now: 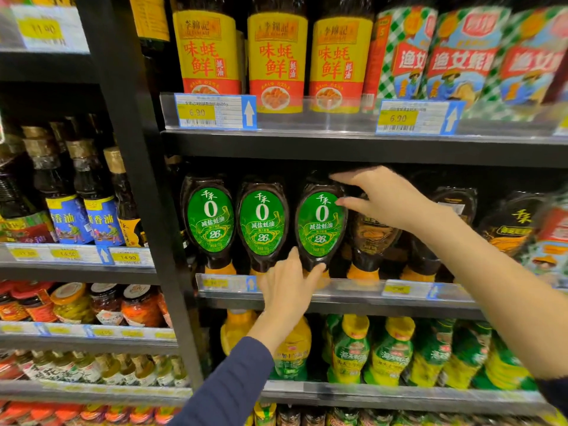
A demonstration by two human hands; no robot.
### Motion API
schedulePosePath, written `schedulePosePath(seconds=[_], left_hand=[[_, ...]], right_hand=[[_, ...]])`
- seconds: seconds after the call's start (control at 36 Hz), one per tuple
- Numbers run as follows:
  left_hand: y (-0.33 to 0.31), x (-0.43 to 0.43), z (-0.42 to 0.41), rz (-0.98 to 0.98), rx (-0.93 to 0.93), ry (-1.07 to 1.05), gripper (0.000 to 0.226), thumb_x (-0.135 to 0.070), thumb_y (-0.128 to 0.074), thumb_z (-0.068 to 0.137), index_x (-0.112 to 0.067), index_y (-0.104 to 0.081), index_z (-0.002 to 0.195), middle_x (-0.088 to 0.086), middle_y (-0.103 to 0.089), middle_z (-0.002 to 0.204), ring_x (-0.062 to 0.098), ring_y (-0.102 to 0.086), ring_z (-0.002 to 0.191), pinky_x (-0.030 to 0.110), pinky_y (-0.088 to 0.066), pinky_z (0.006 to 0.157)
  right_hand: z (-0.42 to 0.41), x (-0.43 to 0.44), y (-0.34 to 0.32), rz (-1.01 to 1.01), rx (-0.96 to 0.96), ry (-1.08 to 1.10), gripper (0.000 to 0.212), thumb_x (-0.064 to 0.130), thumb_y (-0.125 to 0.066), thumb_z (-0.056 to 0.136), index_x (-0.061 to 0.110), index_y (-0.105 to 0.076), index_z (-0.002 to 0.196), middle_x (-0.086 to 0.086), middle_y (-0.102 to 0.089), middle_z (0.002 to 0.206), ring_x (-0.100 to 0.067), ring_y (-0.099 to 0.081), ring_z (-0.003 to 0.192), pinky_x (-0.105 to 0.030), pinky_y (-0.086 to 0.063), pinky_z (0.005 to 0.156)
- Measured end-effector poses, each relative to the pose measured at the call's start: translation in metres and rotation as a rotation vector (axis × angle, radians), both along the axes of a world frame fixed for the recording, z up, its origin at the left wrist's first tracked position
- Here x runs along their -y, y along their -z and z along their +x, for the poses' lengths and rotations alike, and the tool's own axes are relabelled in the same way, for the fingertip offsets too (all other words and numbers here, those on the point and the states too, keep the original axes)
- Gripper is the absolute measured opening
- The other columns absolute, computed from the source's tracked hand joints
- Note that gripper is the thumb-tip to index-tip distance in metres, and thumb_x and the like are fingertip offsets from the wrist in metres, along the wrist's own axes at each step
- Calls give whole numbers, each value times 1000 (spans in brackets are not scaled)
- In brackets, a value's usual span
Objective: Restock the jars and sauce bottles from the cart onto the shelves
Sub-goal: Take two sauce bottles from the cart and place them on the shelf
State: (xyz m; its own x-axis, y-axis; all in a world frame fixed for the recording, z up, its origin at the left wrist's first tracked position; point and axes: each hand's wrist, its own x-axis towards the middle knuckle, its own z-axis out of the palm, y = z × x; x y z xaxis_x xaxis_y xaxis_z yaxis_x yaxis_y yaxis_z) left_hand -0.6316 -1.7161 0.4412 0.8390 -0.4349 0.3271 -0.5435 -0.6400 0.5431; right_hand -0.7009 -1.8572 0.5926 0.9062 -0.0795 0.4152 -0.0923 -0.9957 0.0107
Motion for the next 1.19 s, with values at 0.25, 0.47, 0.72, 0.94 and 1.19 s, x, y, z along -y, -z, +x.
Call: schedulePosePath(seconds=[0.25,0.47,0.72,0.94,1.19], left_hand=[[-1,11,7,67,-11,-59,66,-62,-51,84,-18,-46,131,3,-66,119,29,-59,112,39,-47,78],[-2,11,9,120,8,-45,62,-61,-48,86,-17,-46,128,2,-65,116,29,-60,109,39,-47,76],[-1,-4,10,-21,-5,43,61,-55,-53,87,-18,-47,135,3,-66,120,25,-60,113,42,-49,90],[8,-67,25,-310,166,-2,27,-32,-70,82,-12,-66,98,1,-68,94,18,-63,91,32,-49,81],[1,-68,48,-9,-3,-131,71,-68,-57,75,-14,-55,120,4,-67,111,26,-62,105,40,-52,84]], right_hand=[[1,7,-8,139,-32,-81,47,27,-62,87,23,-51,132,0,-54,135,-18,-50,126,-31,-41,103],[2,5,-4,150,8,-36,48,32,-63,85,22,-53,131,-2,-59,131,-21,-57,118,-38,-47,99],[-1,-4,1,55,45,8,51,33,-59,88,21,-46,137,-5,-55,135,-25,-54,121,-41,-46,98],[22,-35,-4,16,24,-93,54,42,-53,90,22,-41,139,-5,-56,134,-24,-53,123,-43,-47,97],[58,-62,-15,79,-159,-100,53,45,-51,91,28,-40,140,3,-44,145,-21,-44,130,-30,-37,101]])
